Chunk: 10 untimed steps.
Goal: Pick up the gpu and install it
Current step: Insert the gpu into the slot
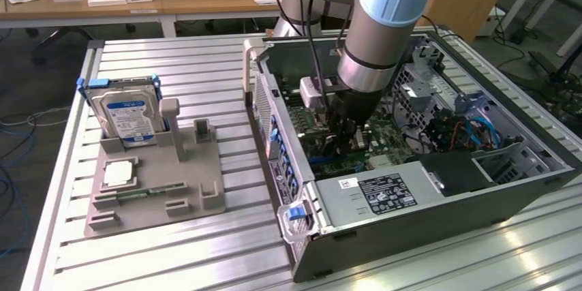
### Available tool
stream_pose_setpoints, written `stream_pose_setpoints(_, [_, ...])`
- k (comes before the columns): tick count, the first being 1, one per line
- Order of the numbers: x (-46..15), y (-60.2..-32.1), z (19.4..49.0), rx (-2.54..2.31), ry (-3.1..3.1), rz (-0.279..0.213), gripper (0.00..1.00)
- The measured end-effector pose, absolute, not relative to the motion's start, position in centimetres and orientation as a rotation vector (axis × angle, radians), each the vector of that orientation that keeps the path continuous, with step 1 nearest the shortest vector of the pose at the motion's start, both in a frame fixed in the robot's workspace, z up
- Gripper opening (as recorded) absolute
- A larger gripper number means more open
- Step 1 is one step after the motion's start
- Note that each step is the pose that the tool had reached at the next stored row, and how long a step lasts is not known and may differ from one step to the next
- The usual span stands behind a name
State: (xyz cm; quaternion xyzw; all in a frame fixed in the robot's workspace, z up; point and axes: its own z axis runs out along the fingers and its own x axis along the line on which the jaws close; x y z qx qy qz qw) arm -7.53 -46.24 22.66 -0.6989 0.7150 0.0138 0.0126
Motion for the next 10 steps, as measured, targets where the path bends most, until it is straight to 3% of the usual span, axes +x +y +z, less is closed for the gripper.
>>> stream_pose_setpoints(10, [-7.54,-46.38,22.62,-2.194,2.212,0.043,0.28])
